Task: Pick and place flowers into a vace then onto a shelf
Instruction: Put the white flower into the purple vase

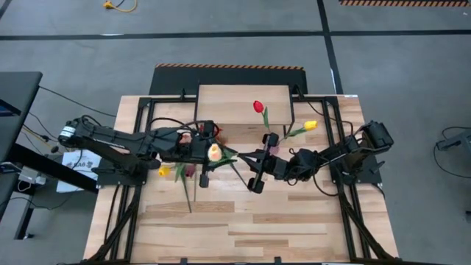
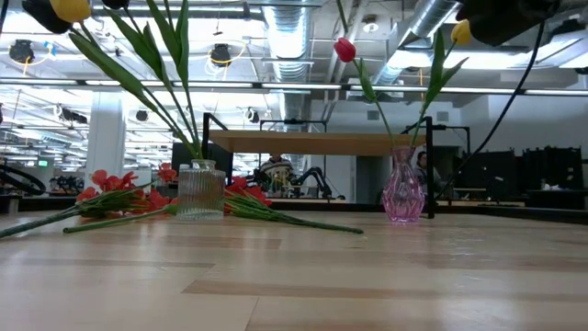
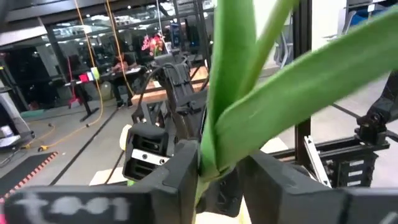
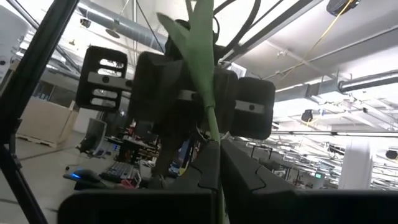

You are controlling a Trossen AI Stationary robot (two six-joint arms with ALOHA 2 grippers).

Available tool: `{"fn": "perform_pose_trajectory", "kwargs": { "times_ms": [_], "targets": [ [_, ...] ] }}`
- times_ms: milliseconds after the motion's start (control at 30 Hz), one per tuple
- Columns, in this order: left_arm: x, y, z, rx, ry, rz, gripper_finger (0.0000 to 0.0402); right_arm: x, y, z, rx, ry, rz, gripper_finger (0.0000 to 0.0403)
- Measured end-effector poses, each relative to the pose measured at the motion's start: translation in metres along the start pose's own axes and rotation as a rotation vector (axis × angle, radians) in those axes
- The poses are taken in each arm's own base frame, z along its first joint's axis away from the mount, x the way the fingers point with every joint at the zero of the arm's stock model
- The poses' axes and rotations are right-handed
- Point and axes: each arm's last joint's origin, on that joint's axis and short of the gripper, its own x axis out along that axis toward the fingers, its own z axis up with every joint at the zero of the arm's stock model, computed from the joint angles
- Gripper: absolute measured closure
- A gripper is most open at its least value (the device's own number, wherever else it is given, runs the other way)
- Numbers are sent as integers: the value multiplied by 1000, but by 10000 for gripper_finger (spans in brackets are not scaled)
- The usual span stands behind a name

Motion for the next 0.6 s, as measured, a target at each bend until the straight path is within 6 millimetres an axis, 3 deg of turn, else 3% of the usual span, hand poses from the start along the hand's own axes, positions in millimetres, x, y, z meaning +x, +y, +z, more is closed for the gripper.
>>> {"fn": "perform_pose_trajectory", "kwargs": {
  "times_ms": [233, 600],
  "targets": [
    [-4, 2, 3, 0, -2, 9, 390, 0, 0, 0, -4, 2, 2, 403],
    [-5, 3, 6, -27, 100, 12, 395, 5, -2, 4, -23, 131, 66, 387]
  ]
}}
